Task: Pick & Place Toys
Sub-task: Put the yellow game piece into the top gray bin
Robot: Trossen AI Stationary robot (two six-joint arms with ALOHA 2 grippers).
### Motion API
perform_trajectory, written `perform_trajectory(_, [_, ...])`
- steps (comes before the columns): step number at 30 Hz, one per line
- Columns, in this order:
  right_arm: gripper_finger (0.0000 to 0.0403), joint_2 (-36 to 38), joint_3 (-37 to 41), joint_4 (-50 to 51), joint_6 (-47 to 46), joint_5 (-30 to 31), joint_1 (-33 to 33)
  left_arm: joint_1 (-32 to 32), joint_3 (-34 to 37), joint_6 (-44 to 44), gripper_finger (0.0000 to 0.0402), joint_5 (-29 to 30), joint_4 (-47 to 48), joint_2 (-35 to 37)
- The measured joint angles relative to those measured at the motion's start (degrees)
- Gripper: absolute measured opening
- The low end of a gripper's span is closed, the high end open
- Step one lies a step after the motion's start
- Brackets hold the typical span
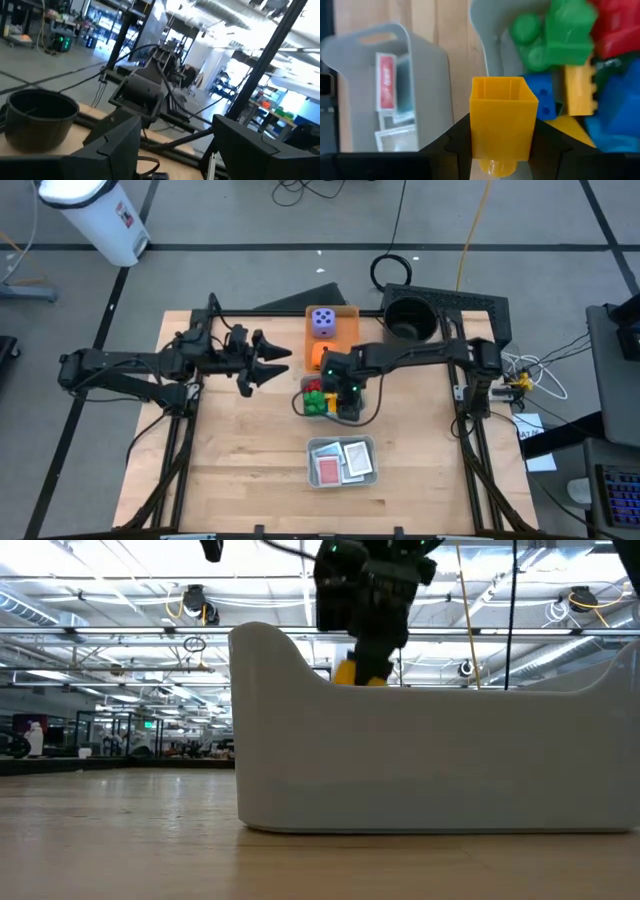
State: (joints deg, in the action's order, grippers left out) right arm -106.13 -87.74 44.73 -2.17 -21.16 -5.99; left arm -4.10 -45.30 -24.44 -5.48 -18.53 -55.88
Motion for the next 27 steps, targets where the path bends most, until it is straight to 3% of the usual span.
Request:
perform_trajectory(11, [0.0132,-3.76,0.07,6.3,4.07,7.88,1.23,0.0,0.0,-0.04,0.0251,-0.01,0.79,-0.7])
perform_trajectory(27, [0.0133,-3.75,0.39,3.33,4.78,7.86,1.23,0.0,0.0,-0.03,0.025,0.01,1.36,-0.74])
